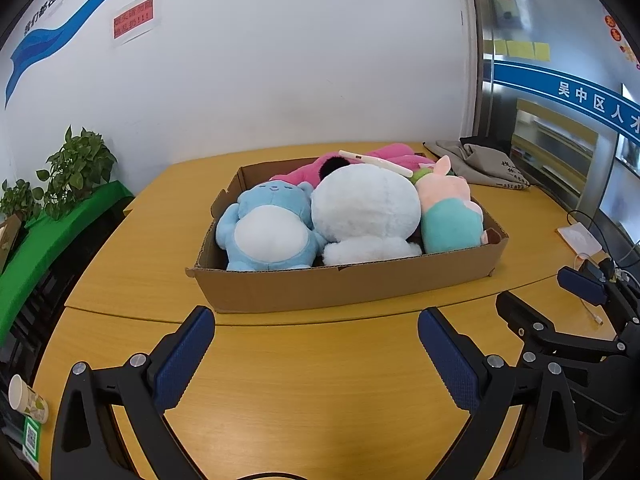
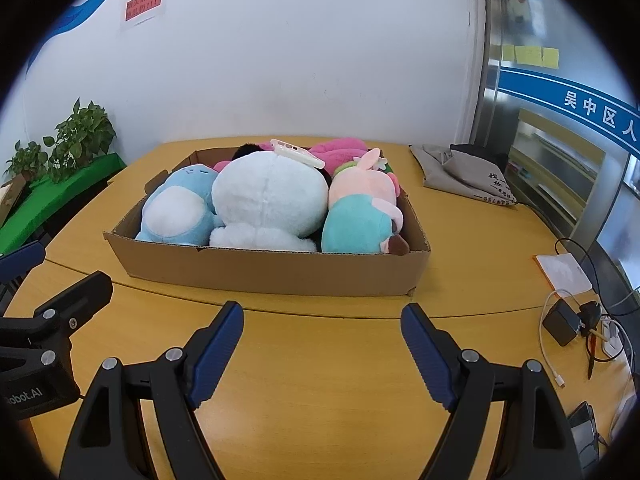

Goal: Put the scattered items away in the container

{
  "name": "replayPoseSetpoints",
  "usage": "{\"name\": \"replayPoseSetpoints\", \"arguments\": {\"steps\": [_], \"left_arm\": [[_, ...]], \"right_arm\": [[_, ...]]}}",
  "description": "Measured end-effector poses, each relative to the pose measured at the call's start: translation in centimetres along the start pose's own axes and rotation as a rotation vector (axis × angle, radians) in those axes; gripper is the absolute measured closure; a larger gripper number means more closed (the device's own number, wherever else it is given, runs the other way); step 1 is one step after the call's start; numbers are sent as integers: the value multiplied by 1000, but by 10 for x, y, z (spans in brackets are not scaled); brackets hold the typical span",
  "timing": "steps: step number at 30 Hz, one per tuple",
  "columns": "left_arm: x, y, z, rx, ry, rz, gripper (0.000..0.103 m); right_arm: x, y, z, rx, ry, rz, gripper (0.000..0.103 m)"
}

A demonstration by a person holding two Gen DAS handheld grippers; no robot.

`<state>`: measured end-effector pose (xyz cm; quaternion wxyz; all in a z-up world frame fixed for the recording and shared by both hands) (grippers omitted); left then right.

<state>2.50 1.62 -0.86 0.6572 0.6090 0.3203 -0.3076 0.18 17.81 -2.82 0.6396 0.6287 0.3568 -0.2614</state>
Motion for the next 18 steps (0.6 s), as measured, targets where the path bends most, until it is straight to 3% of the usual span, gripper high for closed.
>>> {"name": "replayPoseSetpoints", "arguments": {"steps": [18], "left_arm": [[7, -5, 6, 24, 60, 33, 0]], "right_arm": [[4, -3, 6, 1, 9, 7, 22]]}}
Point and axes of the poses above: each gripper's, at about its wrist camera, not at the fingertips, and y roughly against the way its jaws point, z to its left, x to its underside, the point moved 4 cm from there along -y, roughly the way its jaws point
